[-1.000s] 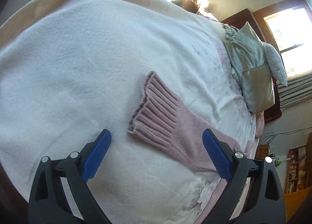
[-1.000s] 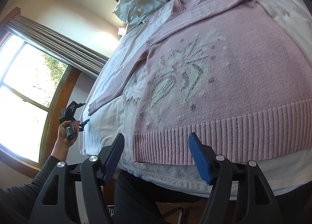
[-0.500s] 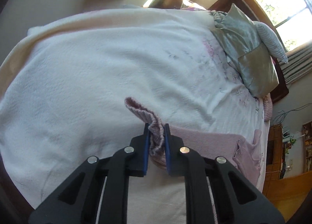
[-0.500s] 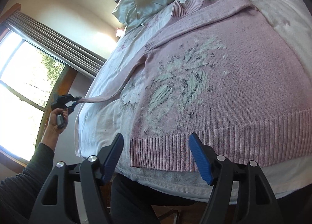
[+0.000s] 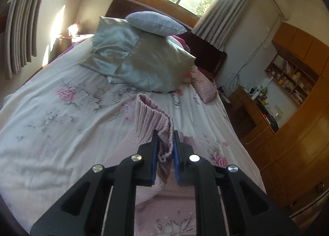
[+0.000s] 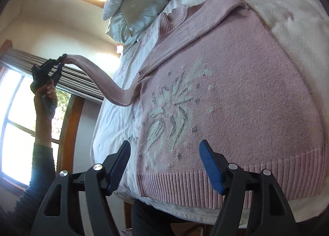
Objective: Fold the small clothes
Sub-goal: 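Lift the other sleeve over the sweater body and open the left tool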
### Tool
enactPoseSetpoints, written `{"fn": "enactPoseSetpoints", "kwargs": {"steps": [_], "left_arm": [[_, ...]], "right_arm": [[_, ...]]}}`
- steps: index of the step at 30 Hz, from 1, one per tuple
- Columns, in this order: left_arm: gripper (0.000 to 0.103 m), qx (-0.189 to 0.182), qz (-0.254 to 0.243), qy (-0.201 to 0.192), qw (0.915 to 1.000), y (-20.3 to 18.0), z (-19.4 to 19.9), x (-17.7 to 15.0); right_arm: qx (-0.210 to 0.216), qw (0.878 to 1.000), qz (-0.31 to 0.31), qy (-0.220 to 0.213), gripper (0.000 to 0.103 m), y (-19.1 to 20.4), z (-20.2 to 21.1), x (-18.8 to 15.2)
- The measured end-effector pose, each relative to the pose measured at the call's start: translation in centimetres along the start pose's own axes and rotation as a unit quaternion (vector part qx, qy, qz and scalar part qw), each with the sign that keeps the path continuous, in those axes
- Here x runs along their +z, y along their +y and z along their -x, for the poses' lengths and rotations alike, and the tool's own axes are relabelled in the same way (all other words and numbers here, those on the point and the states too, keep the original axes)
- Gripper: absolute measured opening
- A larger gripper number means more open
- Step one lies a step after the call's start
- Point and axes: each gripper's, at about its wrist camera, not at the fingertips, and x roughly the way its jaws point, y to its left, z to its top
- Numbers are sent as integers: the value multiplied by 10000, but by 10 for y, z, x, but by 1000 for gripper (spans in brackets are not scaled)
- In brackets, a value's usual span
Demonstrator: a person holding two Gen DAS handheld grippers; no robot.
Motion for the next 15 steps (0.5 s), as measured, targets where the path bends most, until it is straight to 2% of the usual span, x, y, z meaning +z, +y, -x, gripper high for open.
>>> {"fn": "enactPoseSetpoints", "kwargs": {"steps": [3,6,11,14,15], "left_arm": [[11,-163,-180,389,9989,-36,-56,-18],[11,-281,-217,843,9958,-55,-115,-44],[11,-248,-266,1652,9856,-72,-214,-102],[12,-174,-310,2052,9781,-71,-259,-138],[18,-153,-322,2176,9754,-70,-269,-148]], "right_arm": [[190,9997,-182,-18,71,-11,9,29],[167,9992,-322,-157,75,-24,16,56],[20,9988,-412,-265,75,-41,20,85],[-95,9994,-305,-164,75,-44,15,99],[-119,9995,-245,-132,75,-44,12,106]]}}
